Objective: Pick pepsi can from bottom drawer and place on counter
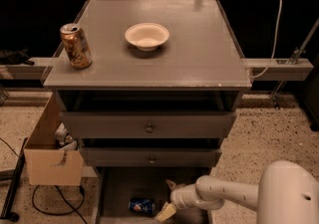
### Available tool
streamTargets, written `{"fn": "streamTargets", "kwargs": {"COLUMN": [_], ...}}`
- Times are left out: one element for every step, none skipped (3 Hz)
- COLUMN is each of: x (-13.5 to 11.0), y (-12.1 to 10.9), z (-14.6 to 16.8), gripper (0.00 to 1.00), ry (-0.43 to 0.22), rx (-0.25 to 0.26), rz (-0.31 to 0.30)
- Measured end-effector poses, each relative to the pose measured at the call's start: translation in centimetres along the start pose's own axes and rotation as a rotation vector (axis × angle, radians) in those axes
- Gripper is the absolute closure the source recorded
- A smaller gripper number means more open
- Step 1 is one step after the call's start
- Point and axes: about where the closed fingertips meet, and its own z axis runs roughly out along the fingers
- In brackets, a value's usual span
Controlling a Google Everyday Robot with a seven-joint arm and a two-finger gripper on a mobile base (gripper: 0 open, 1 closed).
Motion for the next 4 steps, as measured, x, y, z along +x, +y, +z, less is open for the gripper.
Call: {"fn": "streamTargets", "kwargs": {"x": [0.5,1.3,1.7,1.7], "y": [0.9,1.8,2.2,2.3], "z": [0.5,1.0,2.0,3.9], "gripper": [0.0,0.0,0.0,0.0], "ry": [-0.003,-0.011,-0.024,-0.031], "rx": [-0.014,-0.025,-0.043,-0.071], "rz": [-0.009,-0.019,-0.027,-0.031]}}
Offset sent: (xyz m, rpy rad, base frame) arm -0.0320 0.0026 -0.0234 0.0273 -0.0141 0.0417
